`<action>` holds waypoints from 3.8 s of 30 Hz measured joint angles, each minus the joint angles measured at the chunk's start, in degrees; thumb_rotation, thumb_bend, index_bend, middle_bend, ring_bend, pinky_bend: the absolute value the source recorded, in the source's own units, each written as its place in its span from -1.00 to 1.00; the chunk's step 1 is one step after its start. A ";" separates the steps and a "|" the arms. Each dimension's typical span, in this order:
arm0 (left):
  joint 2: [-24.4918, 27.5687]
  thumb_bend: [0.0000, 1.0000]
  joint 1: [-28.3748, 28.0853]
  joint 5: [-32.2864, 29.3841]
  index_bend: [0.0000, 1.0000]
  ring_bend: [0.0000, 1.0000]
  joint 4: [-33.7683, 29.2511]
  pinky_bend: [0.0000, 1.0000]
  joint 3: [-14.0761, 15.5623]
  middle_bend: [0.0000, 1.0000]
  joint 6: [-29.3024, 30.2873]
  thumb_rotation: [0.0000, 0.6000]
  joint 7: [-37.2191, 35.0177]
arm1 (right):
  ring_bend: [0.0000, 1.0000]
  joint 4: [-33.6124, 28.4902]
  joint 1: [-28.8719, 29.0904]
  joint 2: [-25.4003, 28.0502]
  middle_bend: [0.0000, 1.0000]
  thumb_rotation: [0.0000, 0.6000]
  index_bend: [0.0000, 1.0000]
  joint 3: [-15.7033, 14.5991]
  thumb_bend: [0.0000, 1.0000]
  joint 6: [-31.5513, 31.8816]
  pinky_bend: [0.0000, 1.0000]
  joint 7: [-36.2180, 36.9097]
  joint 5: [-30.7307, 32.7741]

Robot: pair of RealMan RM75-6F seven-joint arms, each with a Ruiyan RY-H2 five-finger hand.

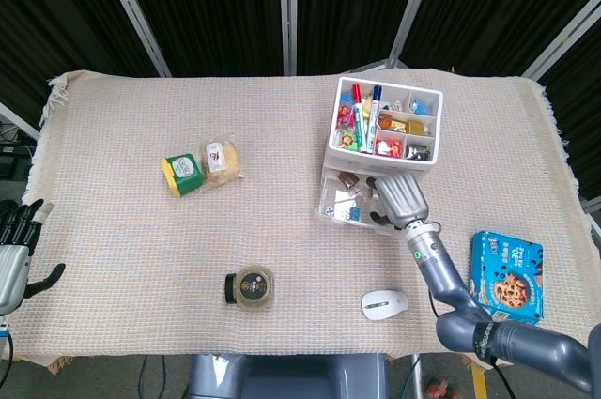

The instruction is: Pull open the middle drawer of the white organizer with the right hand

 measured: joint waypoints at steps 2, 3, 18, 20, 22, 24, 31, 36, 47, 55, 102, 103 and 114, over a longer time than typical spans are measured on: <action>0.02 -0.42 0.01 -0.04 -1.00 -1.00 -0.02 -1.00 0.00 -1.00 -0.03 1.00 -0.01 | 1.00 0.54 0.32 -0.35 1.00 1.00 0.06 -0.19 -0.69 -0.60 0.48 -0.48 0.93; 0.02 -0.42 0.00 -0.05 -1.00 -1.00 -0.02 -1.00 0.00 -1.00 -0.05 1.00 -0.02 | 1.00 0.79 0.46 -0.52 1.00 1.00 0.06 -0.29 -0.69 -0.77 0.48 -0.77 1.31; 0.10 -0.42 0.00 0.03 -1.00 -1.00 -0.03 -1.00 0.04 -1.00 -0.04 1.00 -0.14 | 1.00 2.35 1.09 -1.41 1.00 1.00 0.11 -1.04 -0.56 -0.14 0.48 -1.74 2.43; 0.07 -0.42 0.00 0.02 -1.00 -1.00 -0.01 -1.00 0.04 -1.00 -0.05 1.00 -0.13 | 1.00 2.41 1.11 -1.40 1.00 1.00 0.11 -1.14 -0.55 -0.15 0.48 -1.90 2.52; 0.06 -0.42 0.01 0.02 -1.00 -1.00 0.00 -1.00 0.04 -1.00 -0.02 1.00 -0.12 | 1.00 2.36 1.10 -1.36 1.00 1.00 0.11 -1.28 -0.54 -0.13 0.48 -2.02 2.60; 0.05 -0.42 0.01 0.02 -1.00 -1.00 0.01 -1.00 0.04 -1.00 -0.02 1.00 -0.12 | 1.00 2.20 1.09 -1.31 1.00 1.00 0.11 -1.34 -0.54 -0.09 0.48 -2.07 2.65; 0.05 -0.42 0.02 0.05 -1.00 -1.00 0.02 -1.00 0.06 -1.00 0.00 1.00 -0.14 | 1.00 2.02 1.05 -1.24 1.00 1.00 0.22 -1.45 -0.49 0.22 0.48 -2.19 2.86; 0.04 -0.42 0.02 0.06 -1.00 -1.00 0.03 -1.00 0.05 -1.00 0.01 1.00 -0.14 | 1.00 2.25 0.89 -1.45 1.00 1.00 0.25 -1.55 -0.47 0.56 0.47 -1.70 2.68; 0.04 -0.42 -0.02 0.01 -1.00 -1.00 0.05 -1.00 0.02 -1.00 -0.04 1.00 -0.10 | 1.00 -0.33 0.18 0.17 1.00 1.00 0.24 -1.65 -0.46 2.55 0.47 -1.29 0.79; 0.04 -0.42 0.04 0.12 -1.00 -1.00 0.03 -1.00 0.07 -1.00 0.08 1.00 -0.11 | 1.00 -7.41 -1.75 5.43 1.00 1.00 0.24 -1.77 -0.46 6.71 0.48 -1.72 -2.52; -0.13 -0.42 0.14 0.00 -1.00 -1.00 -0.30 -1.00 0.02 -1.00 0.31 1.00 1.40 | 1.00 -0.10 -13.36 19.63 1.00 1.00 0.24 -10.63 -0.53 -3.02 0.48 2.36 3.28; -0.14 -0.42 0.13 -0.02 -1.00 -1.00 -0.33 -1.00 0.01 -1.00 0.30 1.00 1.42 | 1.00 -0.22 -13.09 19.72 1.00 1.00 0.24 -10.61 -0.53 -3.50 0.48 1.38 4.47; -0.18 -0.42 0.15 -0.10 -1.00 -1.00 -0.44 -1.00 -0.03 -1.00 0.34 1.00 1.67 | 1.00 -1.67 -11.29 20.90 1.00 1.00 0.19 -11.08 -0.63 -6.05 0.47 -2.81 10.26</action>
